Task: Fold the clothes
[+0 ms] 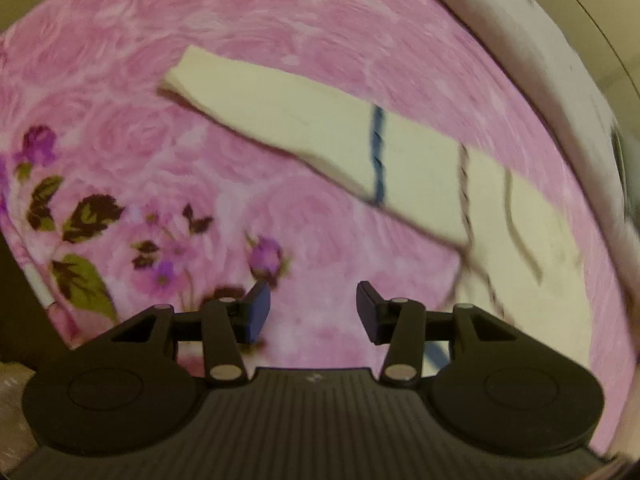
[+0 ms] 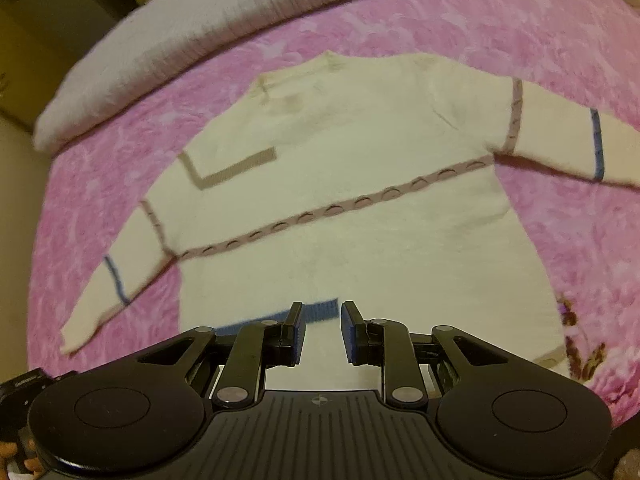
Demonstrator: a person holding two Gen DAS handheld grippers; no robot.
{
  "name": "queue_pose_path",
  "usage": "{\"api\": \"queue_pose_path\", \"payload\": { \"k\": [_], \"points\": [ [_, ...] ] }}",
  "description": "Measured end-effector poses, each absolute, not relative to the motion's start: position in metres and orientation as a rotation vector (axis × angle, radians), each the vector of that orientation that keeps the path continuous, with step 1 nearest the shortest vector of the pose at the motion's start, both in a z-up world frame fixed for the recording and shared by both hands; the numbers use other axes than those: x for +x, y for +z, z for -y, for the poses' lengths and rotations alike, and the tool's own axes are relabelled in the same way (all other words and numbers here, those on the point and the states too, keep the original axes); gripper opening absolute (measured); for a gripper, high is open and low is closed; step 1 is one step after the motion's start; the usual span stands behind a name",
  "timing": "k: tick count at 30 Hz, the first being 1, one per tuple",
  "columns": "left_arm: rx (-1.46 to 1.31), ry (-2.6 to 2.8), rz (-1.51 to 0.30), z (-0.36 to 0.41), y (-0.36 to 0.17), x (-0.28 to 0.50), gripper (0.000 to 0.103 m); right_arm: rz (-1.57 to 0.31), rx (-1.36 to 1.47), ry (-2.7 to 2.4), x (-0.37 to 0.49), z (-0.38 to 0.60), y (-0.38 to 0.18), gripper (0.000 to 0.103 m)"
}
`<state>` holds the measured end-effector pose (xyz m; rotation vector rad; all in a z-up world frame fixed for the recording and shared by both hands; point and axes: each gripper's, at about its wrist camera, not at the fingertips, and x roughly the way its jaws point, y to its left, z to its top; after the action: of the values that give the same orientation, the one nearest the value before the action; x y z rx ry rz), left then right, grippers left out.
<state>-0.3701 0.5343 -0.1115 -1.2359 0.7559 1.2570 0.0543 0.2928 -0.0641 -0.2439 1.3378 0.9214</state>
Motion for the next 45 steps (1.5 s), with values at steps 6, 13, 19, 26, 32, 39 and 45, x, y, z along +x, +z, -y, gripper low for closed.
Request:
{"api": "queue_pose_path", "payload": {
  "k": [6,13,19,26,32,39,45],
  "points": [
    [-1.355,1.357,-0.598,-0.581,-0.150,-0.406,0.043,-1.366,-0.259,0.874,0.056,-0.320,-0.081,0.023],
    [-1.480,1.472,-0.411,-0.629,-0.194,-0.443,0.043,-1.397,-0.276,0.817,0.059,-0.351,-0.101,0.024],
    [-1.533,1.539,-0.243,-0.647,-0.213,-0.467,0.043,-1.403,-0.339,0.811,0.056,-0.366,-0.111,0.024],
    [-1.443,1.563,-0.298,-0.662,-0.214,-0.456,0.014,-1.411,-0.392,0.825,0.055,-0.370,-0.119,0.024],
    [-1.236,1.482,-0.331,-0.648,-0.174,-0.429,0.004,-1.329,-0.430,0.845,0.067,-0.358,-0.115,0.024],
    [-0.913,0.986,-0.391,-0.582,-0.076,-0.295,0.004,-1.319,-0.411,0.790,0.103,-0.326,-0.117,0.024],
    [-0.867,0.544,-0.596,-0.505,-0.085,-0.152,0.024,-1.306,-0.402,0.774,0.132,-0.301,-0.118,0.024]
  ]
}}
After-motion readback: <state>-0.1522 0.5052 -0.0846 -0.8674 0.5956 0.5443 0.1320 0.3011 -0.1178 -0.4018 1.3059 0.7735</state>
